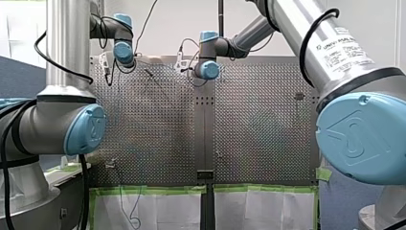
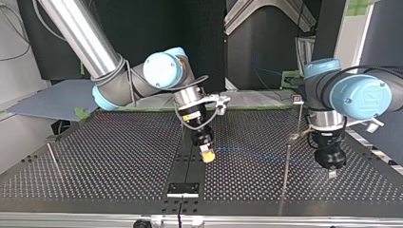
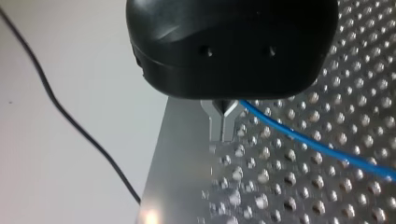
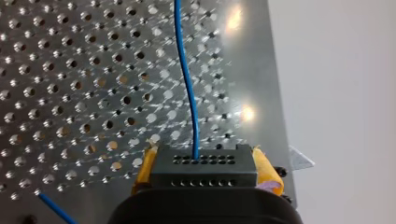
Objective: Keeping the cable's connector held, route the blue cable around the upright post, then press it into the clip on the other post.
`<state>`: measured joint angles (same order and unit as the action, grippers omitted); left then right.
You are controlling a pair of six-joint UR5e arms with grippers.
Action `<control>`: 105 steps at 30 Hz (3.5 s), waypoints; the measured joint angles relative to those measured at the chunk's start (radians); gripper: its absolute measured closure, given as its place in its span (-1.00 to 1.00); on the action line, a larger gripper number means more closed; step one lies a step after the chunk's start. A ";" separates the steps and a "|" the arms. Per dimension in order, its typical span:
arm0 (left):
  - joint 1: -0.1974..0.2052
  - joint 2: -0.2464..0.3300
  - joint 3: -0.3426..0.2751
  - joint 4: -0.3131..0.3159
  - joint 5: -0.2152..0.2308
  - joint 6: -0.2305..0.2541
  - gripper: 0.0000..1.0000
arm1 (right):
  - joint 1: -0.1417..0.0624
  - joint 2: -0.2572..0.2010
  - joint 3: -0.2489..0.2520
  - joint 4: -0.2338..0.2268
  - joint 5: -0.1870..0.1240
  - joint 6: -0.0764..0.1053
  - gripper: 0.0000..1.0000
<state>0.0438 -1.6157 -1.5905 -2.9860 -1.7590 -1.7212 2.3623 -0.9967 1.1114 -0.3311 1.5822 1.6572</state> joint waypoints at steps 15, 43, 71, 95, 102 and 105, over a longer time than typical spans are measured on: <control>0.005 -0.047 0.086 -0.052 0.051 -0.040 1.00 | -0.011 0.028 0.000 -0.001 0.001 -0.005 1.00; -0.011 -0.150 0.051 -0.054 0.030 -0.109 1.00 | -0.026 0.091 0.012 0.014 0.005 -0.012 1.00; -0.062 -0.210 0.027 -0.062 0.054 -0.172 -0.97 | -0.010 0.153 0.068 0.024 0.007 -0.027 1.00; -0.059 -0.253 0.026 -0.032 0.073 -0.173 -0.97 | 0.000 0.269 0.200 -0.020 0.057 -0.040 1.00; -0.058 -0.253 0.026 -0.029 0.075 -0.171 -0.97 | 0.001 0.323 0.213 -0.033 0.082 -0.040 1.00; -0.058 -0.253 0.026 -0.029 0.075 -0.171 -0.97 | 0.000 0.347 0.217 -0.045 0.093 -0.040 1.00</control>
<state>-0.0140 -1.8689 -1.5643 -3.0147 -1.6836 -1.8921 2.3623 -0.6497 1.3289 -0.3758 1.6752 1.6173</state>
